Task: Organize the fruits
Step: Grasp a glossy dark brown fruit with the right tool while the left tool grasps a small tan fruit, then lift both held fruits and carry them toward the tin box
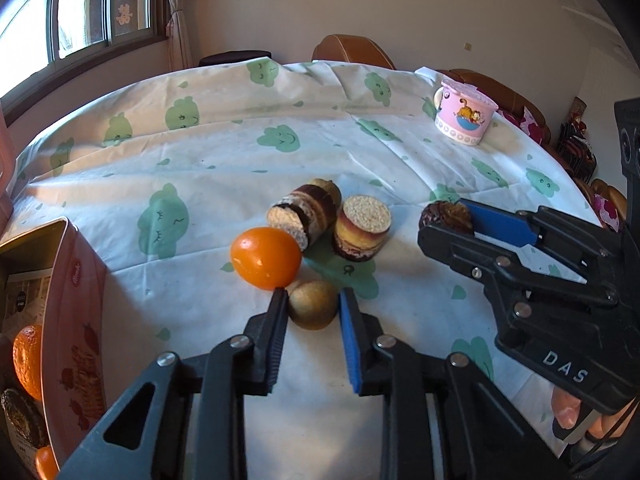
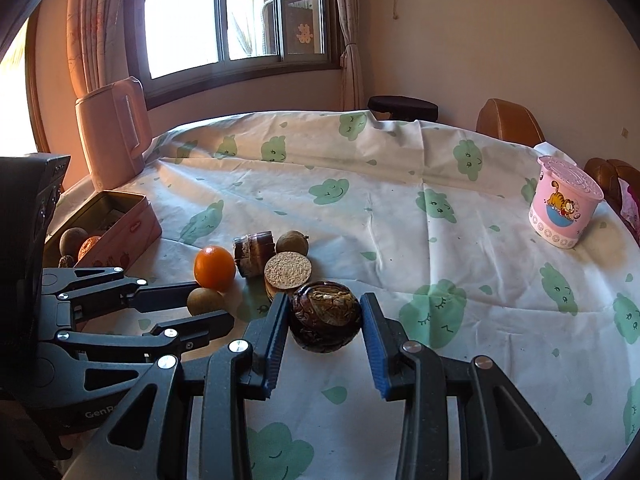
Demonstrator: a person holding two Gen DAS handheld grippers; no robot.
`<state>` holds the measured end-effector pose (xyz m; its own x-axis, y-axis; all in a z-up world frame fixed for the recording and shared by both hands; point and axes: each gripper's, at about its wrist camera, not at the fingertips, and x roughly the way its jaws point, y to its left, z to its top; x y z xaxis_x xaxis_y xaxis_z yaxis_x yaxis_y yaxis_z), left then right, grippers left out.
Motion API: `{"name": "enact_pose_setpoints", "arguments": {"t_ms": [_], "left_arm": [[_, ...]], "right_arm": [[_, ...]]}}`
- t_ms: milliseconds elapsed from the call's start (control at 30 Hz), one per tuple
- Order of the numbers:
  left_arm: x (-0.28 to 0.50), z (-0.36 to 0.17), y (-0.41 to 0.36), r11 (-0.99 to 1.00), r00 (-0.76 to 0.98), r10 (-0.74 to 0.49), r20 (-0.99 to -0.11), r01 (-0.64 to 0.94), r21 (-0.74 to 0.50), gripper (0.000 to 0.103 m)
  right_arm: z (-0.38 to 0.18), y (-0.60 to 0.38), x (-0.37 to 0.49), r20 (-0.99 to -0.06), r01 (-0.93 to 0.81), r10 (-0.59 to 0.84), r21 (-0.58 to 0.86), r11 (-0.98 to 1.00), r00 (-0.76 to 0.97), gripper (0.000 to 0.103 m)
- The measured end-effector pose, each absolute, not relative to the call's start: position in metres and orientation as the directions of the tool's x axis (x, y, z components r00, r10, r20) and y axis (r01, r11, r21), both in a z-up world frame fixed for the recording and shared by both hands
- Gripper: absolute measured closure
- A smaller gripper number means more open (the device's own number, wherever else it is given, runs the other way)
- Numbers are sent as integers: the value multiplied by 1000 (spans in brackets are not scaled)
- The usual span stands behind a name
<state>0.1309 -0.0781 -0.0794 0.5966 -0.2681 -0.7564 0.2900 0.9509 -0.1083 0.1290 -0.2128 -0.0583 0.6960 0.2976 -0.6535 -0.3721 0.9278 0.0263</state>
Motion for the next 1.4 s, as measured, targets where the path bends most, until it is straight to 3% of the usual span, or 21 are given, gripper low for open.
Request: {"name": "enact_pose_setpoints", "arguments": {"t_ms": [633,1400], "left_arm": [[108,-57,-66,962,735,-254,-629,256,-89,76],[94,-47,-55,972,803,-231,-550,213,-97,76]], "right_arm": [[-46,-215,110,-562,-409,349,20,912,750,65],[-38,-219,97,-493,-419,372,15,908,787,65]]}}
